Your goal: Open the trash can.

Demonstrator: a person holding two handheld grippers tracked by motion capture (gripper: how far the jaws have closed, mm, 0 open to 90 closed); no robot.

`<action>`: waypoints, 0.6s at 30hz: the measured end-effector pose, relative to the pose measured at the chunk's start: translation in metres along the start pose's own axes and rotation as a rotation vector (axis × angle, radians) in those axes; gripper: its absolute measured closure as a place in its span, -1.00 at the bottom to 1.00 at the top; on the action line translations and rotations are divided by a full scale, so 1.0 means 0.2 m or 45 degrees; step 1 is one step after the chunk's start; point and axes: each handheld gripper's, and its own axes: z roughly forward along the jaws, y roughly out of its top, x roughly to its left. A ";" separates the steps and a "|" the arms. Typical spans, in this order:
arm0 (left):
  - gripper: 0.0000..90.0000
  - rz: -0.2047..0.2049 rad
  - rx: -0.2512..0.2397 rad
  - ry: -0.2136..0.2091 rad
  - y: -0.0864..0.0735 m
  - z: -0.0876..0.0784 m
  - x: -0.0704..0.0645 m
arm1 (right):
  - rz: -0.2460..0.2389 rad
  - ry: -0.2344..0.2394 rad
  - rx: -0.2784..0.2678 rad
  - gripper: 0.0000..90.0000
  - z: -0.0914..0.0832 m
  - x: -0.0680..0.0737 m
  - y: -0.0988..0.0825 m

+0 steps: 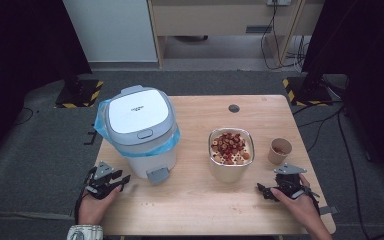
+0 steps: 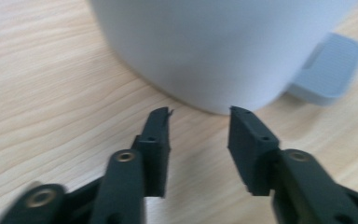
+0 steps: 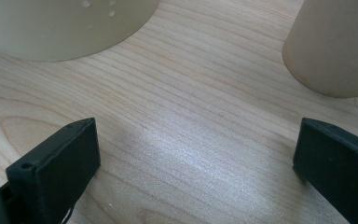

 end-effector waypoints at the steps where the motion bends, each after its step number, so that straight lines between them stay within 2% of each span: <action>1: 0.36 0.000 0.000 0.000 0.00 0.00 0.00 | 0.000 0.000 0.000 -0.98 0.00 0.00 0.00; 2: 0.44 0.042 0.001 -0.004 0.02 -0.02 -0.04 | 0.000 0.000 0.000 -0.98 0.00 0.00 0.00; 3: 0.52 0.060 -0.005 -0.010 0.03 -0.02 -0.06 | 0.000 0.000 0.000 -0.98 0.00 0.00 0.00; 6: 0.73 0.088 -0.016 -0.023 0.04 -0.04 -0.09 | 0.000 0.000 0.000 -0.98 0.00 0.00 0.00; 9: 0.88 0.145 -0.038 -0.065 0.06 -0.06 -0.16 | -0.001 0.001 0.000 -0.98 0.00 0.00 0.00; 12: 0.99 0.205 -0.041 -0.093 0.08 -0.06 -0.22 | 0.001 0.001 0.000 -0.98 0.00 0.00 0.00; 15: 1.00 0.264 -0.032 -0.114 0.10 -0.03 -0.26 | 0.001 0.001 0.000 -0.98 0.00 0.00 0.00; 18: 1.00 0.295 -0.027 -0.117 0.11 -0.01 -0.29 | -0.002 0.000 -0.001 -0.98 0.00 0.00 0.00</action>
